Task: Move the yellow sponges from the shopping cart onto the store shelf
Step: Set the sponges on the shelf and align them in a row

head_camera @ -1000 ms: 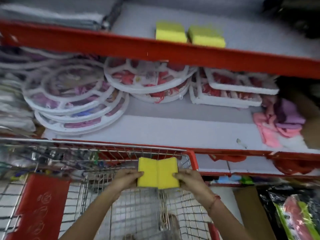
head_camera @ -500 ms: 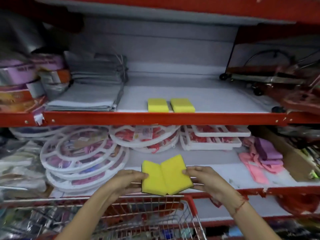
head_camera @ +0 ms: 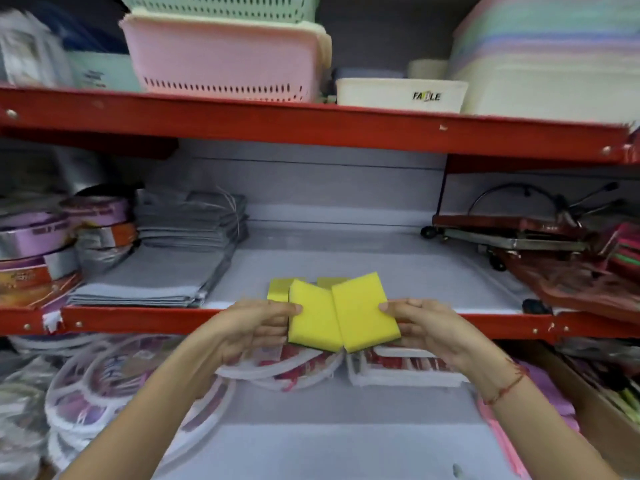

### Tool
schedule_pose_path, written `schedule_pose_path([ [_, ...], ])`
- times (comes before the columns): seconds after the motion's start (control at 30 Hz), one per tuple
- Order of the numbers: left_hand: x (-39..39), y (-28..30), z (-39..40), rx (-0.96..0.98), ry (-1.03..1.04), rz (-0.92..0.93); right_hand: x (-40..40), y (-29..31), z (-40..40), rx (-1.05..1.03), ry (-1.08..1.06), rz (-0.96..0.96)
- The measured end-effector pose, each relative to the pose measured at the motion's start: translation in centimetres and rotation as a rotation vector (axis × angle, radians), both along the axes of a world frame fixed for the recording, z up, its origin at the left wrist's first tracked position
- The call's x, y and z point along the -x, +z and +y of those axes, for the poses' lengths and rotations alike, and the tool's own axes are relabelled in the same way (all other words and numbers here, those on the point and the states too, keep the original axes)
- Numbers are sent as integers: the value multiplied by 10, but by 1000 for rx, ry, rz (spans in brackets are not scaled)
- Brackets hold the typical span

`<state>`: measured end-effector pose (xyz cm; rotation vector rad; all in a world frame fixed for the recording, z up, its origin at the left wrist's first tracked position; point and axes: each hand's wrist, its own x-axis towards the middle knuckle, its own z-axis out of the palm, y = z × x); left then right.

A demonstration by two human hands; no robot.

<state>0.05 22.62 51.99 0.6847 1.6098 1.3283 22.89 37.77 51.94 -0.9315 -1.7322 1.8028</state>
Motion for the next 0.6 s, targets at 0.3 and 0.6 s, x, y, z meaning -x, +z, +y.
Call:
schedule_pose_path([
  [0.3,-36,47,128,-83,100,134,-15,41,127,-148,-128,-34],
  [0.6,-68,32,186,32,49,325,-25,12,180,-196,-212,-245],
])
